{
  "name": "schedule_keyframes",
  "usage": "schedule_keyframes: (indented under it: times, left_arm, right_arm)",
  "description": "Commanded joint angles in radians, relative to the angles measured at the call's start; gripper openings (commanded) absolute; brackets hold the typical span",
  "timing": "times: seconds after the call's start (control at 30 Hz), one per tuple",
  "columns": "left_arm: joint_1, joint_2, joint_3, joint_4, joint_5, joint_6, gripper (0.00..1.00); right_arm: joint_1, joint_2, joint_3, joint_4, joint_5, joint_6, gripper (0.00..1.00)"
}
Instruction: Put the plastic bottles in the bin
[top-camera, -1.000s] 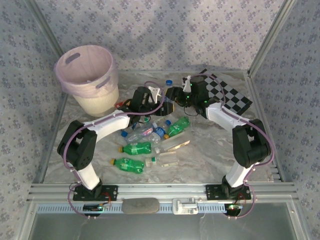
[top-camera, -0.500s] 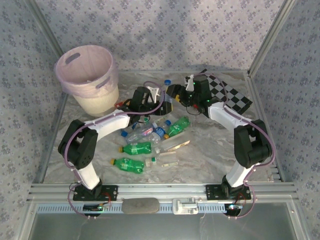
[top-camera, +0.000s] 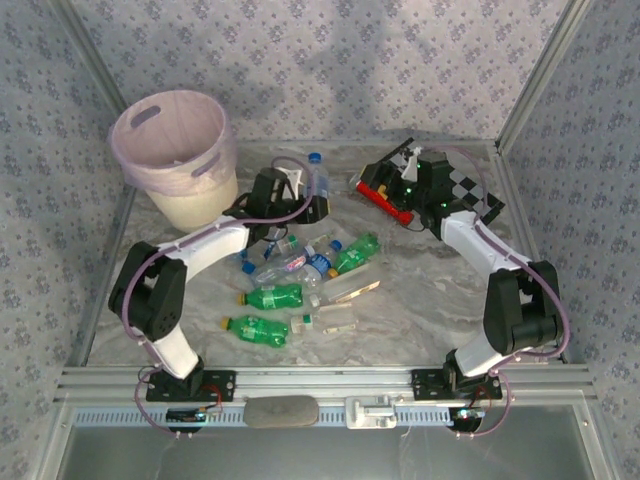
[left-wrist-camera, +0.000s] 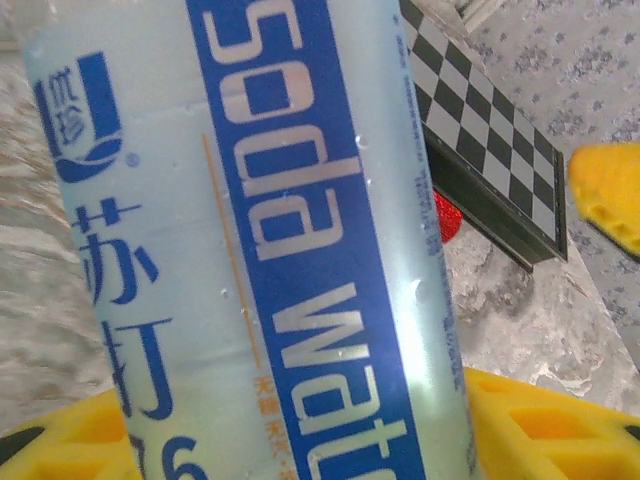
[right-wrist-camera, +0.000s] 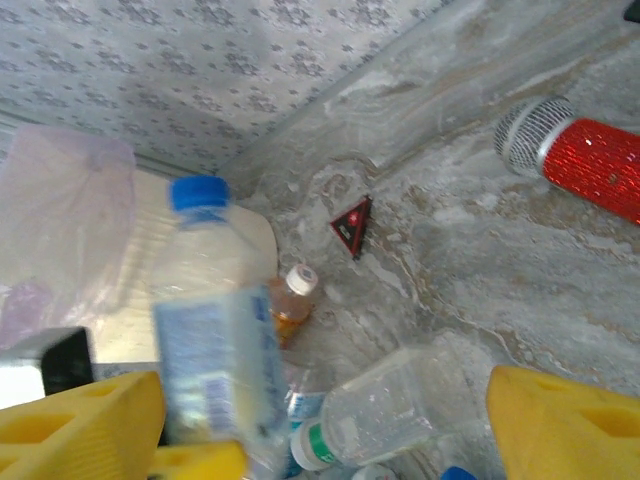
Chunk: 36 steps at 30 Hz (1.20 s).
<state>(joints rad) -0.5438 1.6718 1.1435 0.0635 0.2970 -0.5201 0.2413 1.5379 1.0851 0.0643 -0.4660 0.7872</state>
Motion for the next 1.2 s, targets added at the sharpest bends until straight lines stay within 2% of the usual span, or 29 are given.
schedule_keyframes:
  times: [0.0,0.07,0.23,0.4,0.6,0.93,1.17]
  left_arm:
    - [0.032,-0.093,0.052,-0.054,-0.027,0.086,0.51]
    - [0.051,-0.116,0.09,-0.095,-0.041,0.127,0.51]
    - [0.083,-0.174,0.193,-0.201,-0.092,0.232,0.51]
    - [0.134,-0.218,0.3,-0.323,-0.206,0.31,0.52]
    - [0.275,-0.244,0.396,-0.438,-0.246,0.313,0.52]
    - [0.477,-0.273,0.417,-0.479,-0.312,0.309,0.55]
    - [0.564,-0.238,0.42,-0.487,-0.308,0.278,0.56]
  right_arm:
    - [0.011,-0.012,-0.012,-0.043,0.03,-0.038,0.88]
    - [0.019,-0.003,-0.011,-0.049,0.037,-0.047,0.98]
    - [0.05,0.016,0.001,-0.081,0.074,-0.075,0.99]
    - [0.082,0.039,0.028,-0.121,0.089,-0.104,0.99]
    - [0.102,0.072,0.059,-0.142,0.062,-0.117,0.99]
    - [0.109,0.116,0.099,-0.191,0.024,-0.133,0.99]
    - [0.116,0.128,0.138,-0.209,0.012,-0.137,0.99]
